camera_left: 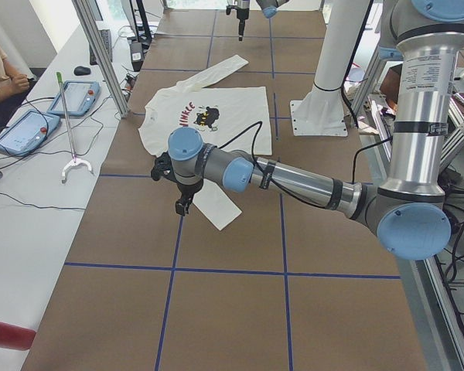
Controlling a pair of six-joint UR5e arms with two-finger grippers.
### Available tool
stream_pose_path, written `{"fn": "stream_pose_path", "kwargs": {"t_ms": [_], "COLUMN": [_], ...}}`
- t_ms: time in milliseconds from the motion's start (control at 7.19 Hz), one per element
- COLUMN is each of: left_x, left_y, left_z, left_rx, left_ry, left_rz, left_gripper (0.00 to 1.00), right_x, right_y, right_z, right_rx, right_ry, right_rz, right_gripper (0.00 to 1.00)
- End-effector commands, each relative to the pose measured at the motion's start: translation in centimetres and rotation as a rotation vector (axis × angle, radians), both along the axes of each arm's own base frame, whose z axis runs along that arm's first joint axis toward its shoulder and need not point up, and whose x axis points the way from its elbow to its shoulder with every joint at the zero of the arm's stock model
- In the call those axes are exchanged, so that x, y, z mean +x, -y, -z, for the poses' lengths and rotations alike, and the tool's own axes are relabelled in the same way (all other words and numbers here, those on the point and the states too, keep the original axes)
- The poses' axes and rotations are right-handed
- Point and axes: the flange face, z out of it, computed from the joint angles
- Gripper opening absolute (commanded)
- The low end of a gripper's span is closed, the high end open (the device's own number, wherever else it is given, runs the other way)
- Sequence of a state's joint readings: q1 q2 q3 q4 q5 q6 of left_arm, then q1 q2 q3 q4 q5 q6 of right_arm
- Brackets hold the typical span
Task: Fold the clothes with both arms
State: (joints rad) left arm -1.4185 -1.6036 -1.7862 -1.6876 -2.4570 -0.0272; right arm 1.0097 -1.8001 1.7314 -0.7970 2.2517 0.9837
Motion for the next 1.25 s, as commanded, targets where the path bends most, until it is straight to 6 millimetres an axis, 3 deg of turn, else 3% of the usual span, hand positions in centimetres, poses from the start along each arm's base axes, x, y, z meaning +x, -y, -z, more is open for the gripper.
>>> {"fn": "stream_pose_path", "kwargs": {"t_ms": [0,278,557,696,974,1113], "left_x": [0.0,0.0,0.0,0.0,0.0,0.0], "left_y": [0.1,0.1,0.1,0.1,0.1,0.1], "left_z": [-0.4,-0.6,-0.6,-0.5,-0.6,-0.6], "left_rx": [0.000,-0.003,-0.003,0.000,0.001,0.002], "left_ry": [0.000,0.001,0.001,0.001,0.001,0.002], "left_rz": [0.000,0.001,0.001,0.000,0.001,0.002], "left_gripper": [1.00,1.00,1.00,1.00,1.00,1.00], "right_x": [-4.6,-7.6,-7.5,-7.4,-7.3,-7.3], "right_y": [2.5,1.7,1.4,1.3,1.2,1.2], "right_z": [1.7,0.7,0.0,-0.3,-0.6,-0.6], "right_rx": [-0.058,-0.052,-0.062,-0.066,-0.072,-0.073], "right_ry": [0.034,-0.011,-0.023,-0.026,-0.031,-0.031], "right_rz": [-0.071,-0.066,-0.065,-0.067,-0.068,-0.067], "right_gripper": [0.99,0.97,0.92,0.84,0.24,0.14]}}
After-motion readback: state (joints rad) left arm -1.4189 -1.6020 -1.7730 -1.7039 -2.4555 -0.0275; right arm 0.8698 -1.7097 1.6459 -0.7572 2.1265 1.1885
